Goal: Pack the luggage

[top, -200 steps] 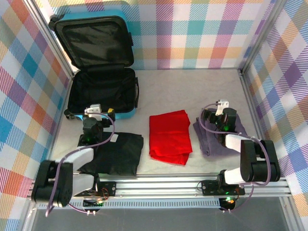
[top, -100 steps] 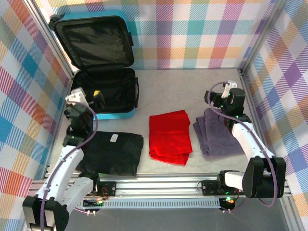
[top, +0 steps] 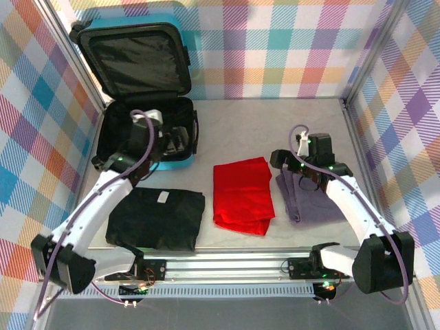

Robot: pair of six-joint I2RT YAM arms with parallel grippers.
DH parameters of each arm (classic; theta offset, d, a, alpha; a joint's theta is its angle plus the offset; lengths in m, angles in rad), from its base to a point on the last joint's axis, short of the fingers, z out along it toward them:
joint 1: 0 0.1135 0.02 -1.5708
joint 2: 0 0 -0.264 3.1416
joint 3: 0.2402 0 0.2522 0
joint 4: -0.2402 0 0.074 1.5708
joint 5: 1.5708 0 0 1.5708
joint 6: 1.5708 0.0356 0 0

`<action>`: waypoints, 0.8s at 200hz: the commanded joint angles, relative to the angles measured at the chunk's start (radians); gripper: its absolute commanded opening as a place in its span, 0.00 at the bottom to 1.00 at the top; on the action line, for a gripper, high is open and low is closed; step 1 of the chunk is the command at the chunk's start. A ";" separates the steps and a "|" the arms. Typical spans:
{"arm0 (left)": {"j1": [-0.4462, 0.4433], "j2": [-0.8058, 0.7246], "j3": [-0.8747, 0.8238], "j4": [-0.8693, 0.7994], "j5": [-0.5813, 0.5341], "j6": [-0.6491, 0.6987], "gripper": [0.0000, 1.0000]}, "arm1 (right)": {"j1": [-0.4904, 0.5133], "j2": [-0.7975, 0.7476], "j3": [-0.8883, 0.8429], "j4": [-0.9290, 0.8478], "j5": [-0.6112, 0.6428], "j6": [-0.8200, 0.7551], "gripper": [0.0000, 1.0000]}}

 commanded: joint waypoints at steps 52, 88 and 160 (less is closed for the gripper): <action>-0.270 0.293 0.071 -0.283 0.090 -0.172 0.95 | 0.109 0.052 -0.090 -0.060 0.005 0.141 0.88; -0.316 0.407 0.084 -0.263 0.128 -0.197 0.94 | 0.127 0.066 -0.135 -0.026 -0.005 0.165 0.83; -0.318 0.359 0.011 -0.417 0.072 -0.263 0.91 | 0.198 0.079 -0.134 0.011 -0.091 0.168 0.78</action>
